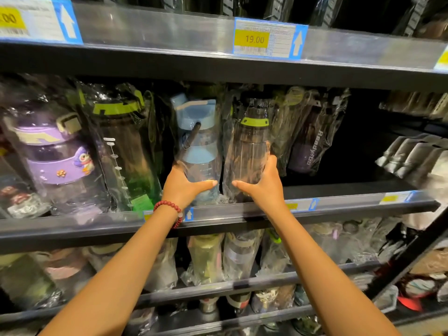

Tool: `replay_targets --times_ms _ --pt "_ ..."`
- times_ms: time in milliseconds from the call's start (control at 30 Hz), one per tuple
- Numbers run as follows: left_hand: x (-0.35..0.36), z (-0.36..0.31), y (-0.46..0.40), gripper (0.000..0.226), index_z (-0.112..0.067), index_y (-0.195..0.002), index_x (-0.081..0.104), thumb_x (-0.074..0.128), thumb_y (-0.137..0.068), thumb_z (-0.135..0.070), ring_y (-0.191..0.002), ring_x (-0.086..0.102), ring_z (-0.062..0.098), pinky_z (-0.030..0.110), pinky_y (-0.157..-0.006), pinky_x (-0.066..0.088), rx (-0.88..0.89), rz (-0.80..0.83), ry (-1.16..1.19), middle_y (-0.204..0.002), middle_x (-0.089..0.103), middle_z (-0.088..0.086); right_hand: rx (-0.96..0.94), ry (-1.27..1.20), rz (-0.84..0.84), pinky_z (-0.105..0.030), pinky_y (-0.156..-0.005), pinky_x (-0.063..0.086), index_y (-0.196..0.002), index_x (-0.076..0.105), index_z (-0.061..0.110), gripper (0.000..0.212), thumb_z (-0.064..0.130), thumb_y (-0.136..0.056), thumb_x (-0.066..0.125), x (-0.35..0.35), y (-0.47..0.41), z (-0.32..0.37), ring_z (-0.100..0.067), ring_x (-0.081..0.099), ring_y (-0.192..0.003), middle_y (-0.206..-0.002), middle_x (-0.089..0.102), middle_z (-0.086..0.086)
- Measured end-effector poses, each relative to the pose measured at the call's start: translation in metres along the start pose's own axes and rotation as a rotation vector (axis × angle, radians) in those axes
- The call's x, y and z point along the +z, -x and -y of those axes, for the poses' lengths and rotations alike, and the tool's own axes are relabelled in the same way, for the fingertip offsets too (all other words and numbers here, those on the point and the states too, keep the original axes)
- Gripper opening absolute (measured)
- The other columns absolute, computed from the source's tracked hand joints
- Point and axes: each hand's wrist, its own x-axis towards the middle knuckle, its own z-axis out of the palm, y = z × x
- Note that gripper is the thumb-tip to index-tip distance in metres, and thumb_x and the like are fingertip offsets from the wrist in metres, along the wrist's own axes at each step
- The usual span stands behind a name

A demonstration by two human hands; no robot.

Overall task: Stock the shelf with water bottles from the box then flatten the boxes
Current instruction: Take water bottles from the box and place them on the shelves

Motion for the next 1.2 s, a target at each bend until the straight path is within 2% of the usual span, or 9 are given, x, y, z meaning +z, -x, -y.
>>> replay_targets --times_ms 167,333,500,667,800,900,1033,1133,1200 --pt "0.000 -0.002 0.002 0.080 -0.015 -0.130 0.046 0.087 -0.062 -0.024 -0.114 0.054 0.016 0.024 -0.094 0.041 -0.023 -0.010 -0.034 -0.127 0.056 0.001 0.024 -0.007 0.007 -0.041 -0.086 0.050 -0.114 0.035 0.015 0.075 0.034 -0.064 0.087 -0.002 0.002 0.003 -0.024 0.054 -0.105 -0.118 0.053 -0.007" --pt "-0.006 -0.008 0.005 0.091 -0.016 -0.135 0.038 0.085 -0.061 -0.041 -0.121 0.049 0.022 0.031 -0.099 0.042 -0.062 0.055 -0.202 -0.135 0.049 0.001 0.041 -0.045 0.083 -0.042 -0.090 0.049 -0.114 0.031 0.014 0.076 0.034 -0.064 0.086 -0.010 0.005 0.007 -0.027 0.053 -0.109 -0.119 0.051 -0.010" --pt "-0.016 -0.018 0.026 0.088 -0.008 -0.132 0.035 0.082 -0.066 -0.040 -0.121 0.048 0.026 0.030 -0.089 0.041 -0.081 -0.003 -0.253 -0.137 0.046 0.008 0.085 -0.054 0.014 -0.039 -0.107 0.035 -0.149 0.010 0.018 0.108 0.035 -0.071 0.082 -0.028 0.018 0.015 -0.026 0.033 -0.135 -0.149 0.028 -0.012" --pt "-0.038 -0.019 0.080 0.083 -0.014 -0.139 0.038 0.079 -0.071 -0.038 -0.126 0.045 0.022 0.036 -0.102 0.039 0.062 -0.117 -0.323 -0.140 0.045 0.005 -0.049 0.094 -0.119 -0.036 -0.098 0.037 -0.146 0.026 0.015 0.089 0.027 -0.075 0.079 -0.033 0.063 0.031 -0.027 0.040 -0.127 -0.138 0.040 -0.013" --pt "-0.070 -0.005 0.146 0.065 -0.014 -0.128 0.052 0.077 -0.072 -0.036 -0.116 0.053 0.025 0.034 -0.095 0.041 0.159 -0.188 -0.600 -0.127 0.056 0.005 -0.260 0.208 0.079 -0.033 -0.102 0.033 -0.136 0.044 0.009 0.067 0.023 -0.078 0.075 -0.004 0.117 0.054 -0.028 0.043 -0.123 -0.132 0.048 -0.011" --pt "-0.104 0.021 0.207 0.059 -0.011 -0.119 0.058 0.079 -0.069 -0.034 -0.107 0.059 0.030 0.037 -0.087 0.048 0.099 -0.273 -0.788 -0.116 0.062 0.008 -0.416 0.270 0.263 -0.030 -0.095 0.034 -0.129 0.051 0.010 0.059 0.024 -0.077 0.075 0.032 0.166 0.075 -0.030 0.046 -0.116 -0.124 0.052 -0.009" --pt "-0.156 0.059 0.302 0.058 -0.013 -0.127 0.055 0.067 -0.080 -0.044 -0.115 0.055 0.028 0.039 -0.093 0.048 -0.227 -0.296 -0.958 -0.125 0.059 0.006 -0.637 0.258 0.496 -0.041 -0.093 0.046 -0.124 0.053 0.010 0.051 0.027 -0.079 0.070 0.082 0.247 0.106 -0.032 0.048 -0.115 -0.123 0.053 -0.010" --pt "-0.189 0.083 0.379 0.051 -0.007 -0.110 0.065 0.057 -0.074 -0.043 -0.095 0.064 0.032 0.039 -0.077 0.054 -0.395 -0.331 -0.941 -0.107 0.067 0.012 -0.733 0.283 0.687 -0.047 -0.089 0.049 -0.126 0.053 0.011 0.049 0.027 -0.082 0.066 0.117 0.313 0.133 -0.034 0.049 -0.117 -0.128 0.051 -0.011" --pt "-0.209 0.091 0.430 0.044 -0.011 -0.106 0.064 0.067 -0.072 -0.038 -0.088 0.064 0.033 0.039 -0.068 0.054 -0.565 -0.373 -0.887 -0.101 0.067 0.012 -0.806 0.282 0.780 -0.046 -0.080 0.054 -0.118 0.060 0.010 0.044 0.028 -0.078 0.061 0.136 0.359 0.151 -0.035 0.055 -0.110 -0.121 0.057 -0.011"
